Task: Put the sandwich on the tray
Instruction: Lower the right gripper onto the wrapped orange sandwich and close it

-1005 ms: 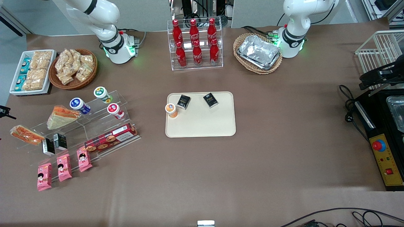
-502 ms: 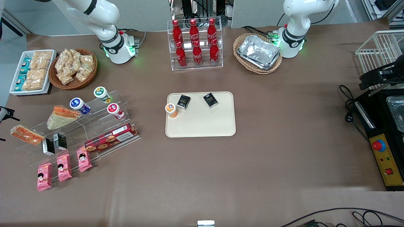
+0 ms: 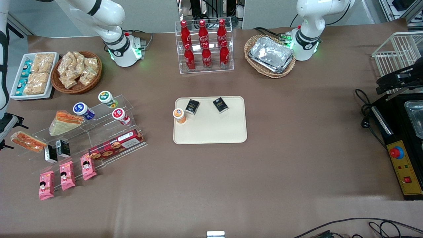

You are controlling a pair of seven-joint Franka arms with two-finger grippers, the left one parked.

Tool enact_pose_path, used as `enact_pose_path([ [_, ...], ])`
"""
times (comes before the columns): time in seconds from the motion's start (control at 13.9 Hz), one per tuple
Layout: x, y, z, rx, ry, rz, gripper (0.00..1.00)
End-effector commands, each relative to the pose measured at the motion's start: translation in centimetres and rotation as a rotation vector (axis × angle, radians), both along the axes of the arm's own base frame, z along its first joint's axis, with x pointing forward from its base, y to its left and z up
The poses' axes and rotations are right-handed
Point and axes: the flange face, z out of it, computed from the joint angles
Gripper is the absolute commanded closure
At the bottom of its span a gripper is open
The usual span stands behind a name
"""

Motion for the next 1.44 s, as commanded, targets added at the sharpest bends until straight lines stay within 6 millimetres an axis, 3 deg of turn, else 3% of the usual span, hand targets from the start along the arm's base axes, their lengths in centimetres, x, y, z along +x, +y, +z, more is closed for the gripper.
enact_pose_path([
  [0.0,-0.5,-0.2,-1.1,0.005,-0.04,-0.001,0.0],
  [0.22,-0.6,-0.3,-2.6,0.012,-0.076,-0.02,0.0],
  [0.57,-0.3,-0.5,-3.5,0.025,-0.085,-0.024,0.0],
  [0.65,-0.2,-0.4,-3.5,0.033,-0.088,-0.03,0.06],
  [0.72,-0.1,-0.4,-3.4,0.034,-0.091,-0.031,0.24],
  [0.79,-0.1,-0.3,-3.4,0.033,-0.09,-0.035,0.52],
  [0.93,0.1,-0.4,-3.1,0.025,-0.092,-0.022,0.89],
  [1.0,0.2,-0.4,-3.1,0.021,-0.088,-0.013,1.0],
  [1.36,0.8,-0.8,-2.7,0.014,-0.092,-0.009,1.0],
])
